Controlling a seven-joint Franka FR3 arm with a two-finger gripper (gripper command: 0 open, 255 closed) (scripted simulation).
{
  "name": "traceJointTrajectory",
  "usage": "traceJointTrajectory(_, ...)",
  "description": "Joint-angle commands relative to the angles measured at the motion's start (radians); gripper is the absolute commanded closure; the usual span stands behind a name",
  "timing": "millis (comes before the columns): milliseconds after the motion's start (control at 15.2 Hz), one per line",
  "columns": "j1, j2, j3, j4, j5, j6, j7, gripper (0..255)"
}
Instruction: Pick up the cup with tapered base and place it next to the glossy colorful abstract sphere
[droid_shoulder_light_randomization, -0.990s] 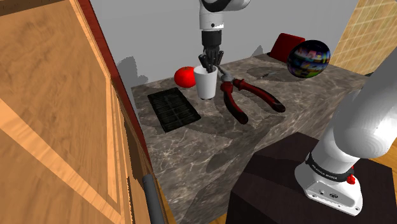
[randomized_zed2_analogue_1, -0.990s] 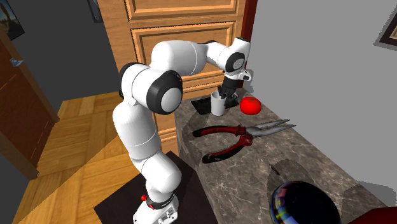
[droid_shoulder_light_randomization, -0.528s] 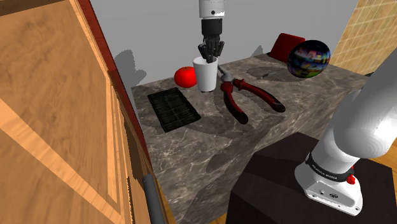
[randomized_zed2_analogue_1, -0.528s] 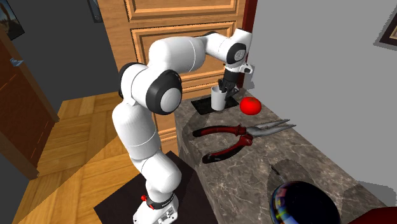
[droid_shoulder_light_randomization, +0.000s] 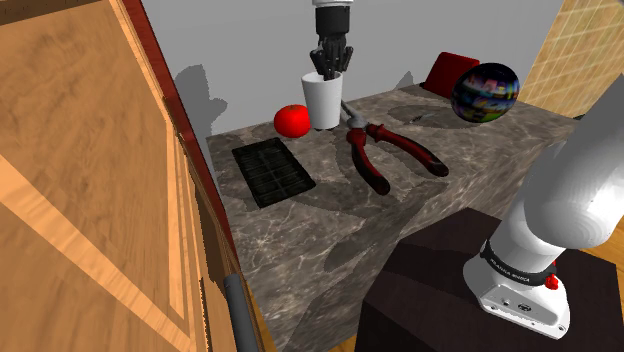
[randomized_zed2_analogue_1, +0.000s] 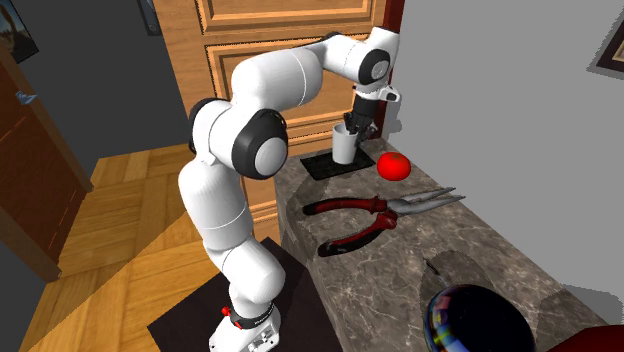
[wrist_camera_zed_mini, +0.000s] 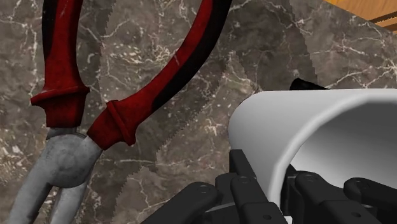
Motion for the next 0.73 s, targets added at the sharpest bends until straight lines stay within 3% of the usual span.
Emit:
traceJointTrajectory(0, 0.000, 0.003, 0.000, 0.031, 0.000, -0.028, 0.003, 255)
traceJointTrajectory(660, -0.001, 0.045, -0.002, 0.218, 0.001, -0.172, 0.018, 255)
